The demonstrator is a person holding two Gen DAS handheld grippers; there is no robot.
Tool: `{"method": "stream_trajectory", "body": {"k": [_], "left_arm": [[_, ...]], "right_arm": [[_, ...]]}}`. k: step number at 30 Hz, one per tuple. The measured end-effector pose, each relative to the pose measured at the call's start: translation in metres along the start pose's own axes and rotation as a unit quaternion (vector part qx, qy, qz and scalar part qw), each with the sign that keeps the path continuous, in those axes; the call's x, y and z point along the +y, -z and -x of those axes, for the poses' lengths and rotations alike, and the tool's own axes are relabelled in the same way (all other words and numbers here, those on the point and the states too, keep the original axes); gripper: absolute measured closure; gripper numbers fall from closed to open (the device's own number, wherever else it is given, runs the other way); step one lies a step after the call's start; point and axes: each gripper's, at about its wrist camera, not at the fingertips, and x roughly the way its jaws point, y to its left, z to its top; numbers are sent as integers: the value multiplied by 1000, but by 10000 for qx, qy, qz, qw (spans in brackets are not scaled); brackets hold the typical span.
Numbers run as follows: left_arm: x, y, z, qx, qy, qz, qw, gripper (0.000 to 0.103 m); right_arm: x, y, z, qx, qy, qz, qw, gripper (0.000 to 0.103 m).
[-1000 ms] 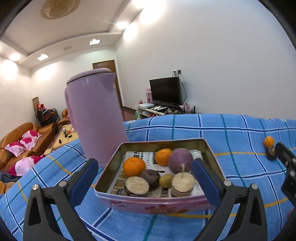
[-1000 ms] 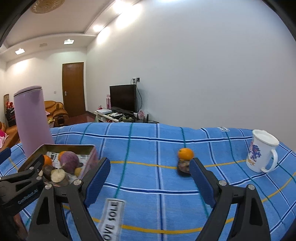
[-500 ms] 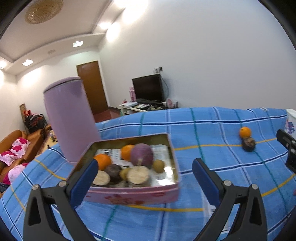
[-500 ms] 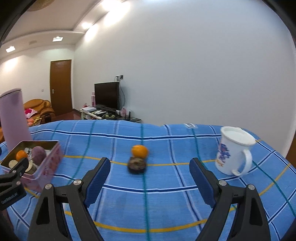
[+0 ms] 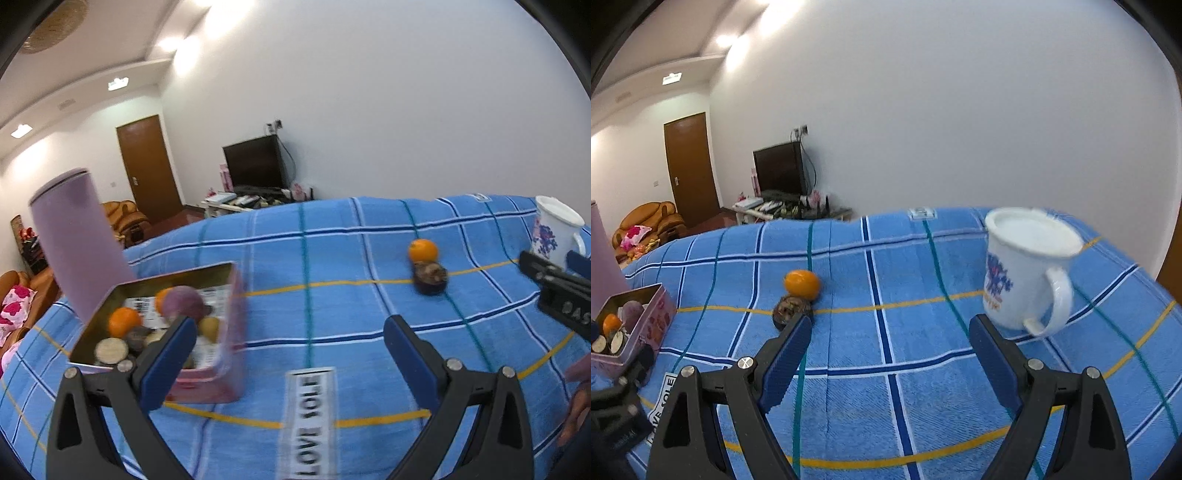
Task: Organize fruits
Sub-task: 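Move both open tools back toward the orange and brown nut on the blanket, then grasp the brown carved nut with the right tool while the left tool grasps the orange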
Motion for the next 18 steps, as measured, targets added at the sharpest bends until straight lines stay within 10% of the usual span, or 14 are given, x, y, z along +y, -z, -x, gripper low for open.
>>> {"method": "stream_trajectory", "body": {"k": [10, 15, 18], "left_arm": [[-17, 0, -19, 516, -110, -139, 9985, 0], [-9, 1, -28, 785, -176, -52, 9967, 0], [-9, 0, -31, 821, -142, -81, 9965, 0]], "right_arm": [[29, -19, -64, 815, -1076, 268, 9905, 15], [58, -21, -107, 1519, -1478, 465, 9762, 45], [74, -20, -121, 1699, -1683, 615, 9690, 46]]}}
